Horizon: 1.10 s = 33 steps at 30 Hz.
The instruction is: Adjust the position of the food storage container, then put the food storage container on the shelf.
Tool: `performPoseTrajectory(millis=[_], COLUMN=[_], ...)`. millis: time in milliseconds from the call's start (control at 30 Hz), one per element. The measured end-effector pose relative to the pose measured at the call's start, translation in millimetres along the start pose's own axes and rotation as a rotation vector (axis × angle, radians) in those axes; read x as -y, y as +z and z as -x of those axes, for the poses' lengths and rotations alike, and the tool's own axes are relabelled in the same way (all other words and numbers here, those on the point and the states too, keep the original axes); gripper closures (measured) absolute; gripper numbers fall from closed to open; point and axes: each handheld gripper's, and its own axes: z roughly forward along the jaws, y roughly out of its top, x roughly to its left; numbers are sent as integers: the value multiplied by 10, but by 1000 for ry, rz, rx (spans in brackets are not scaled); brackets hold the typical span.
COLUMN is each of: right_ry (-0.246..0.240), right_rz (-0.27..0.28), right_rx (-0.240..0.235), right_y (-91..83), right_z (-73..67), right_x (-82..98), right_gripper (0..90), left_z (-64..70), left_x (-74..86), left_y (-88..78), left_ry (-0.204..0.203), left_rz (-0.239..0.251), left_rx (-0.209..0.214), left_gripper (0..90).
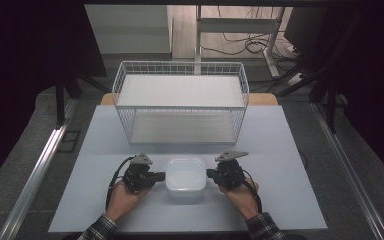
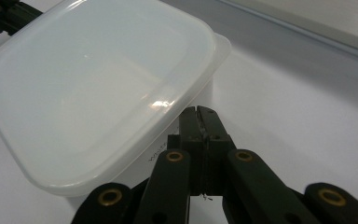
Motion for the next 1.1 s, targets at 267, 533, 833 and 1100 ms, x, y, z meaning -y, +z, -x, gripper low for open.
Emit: performPoseTrajectory(millis=[267, 533, 833, 1100], right_ry=[-7, -44, -88, -114], right_rz=[-5, 26, 68, 70], right_rx=[-5, 22, 43, 62], right_y=[-51, -248, -373, -341], right_z=[0, 63, 135, 110], right_x=[71, 164, 343, 382], right_gripper=[882, 714, 215, 57], left_z=[56, 77, 137, 140], left_x=[18, 154, 317, 331], left_y=[-50, -228, -266, -267], left_ry=[37, 35, 50, 64], left_rz=[-5, 34, 40, 50], left_rx=[-22, -42, -37, -36], left_gripper=[895, 705, 232, 64])
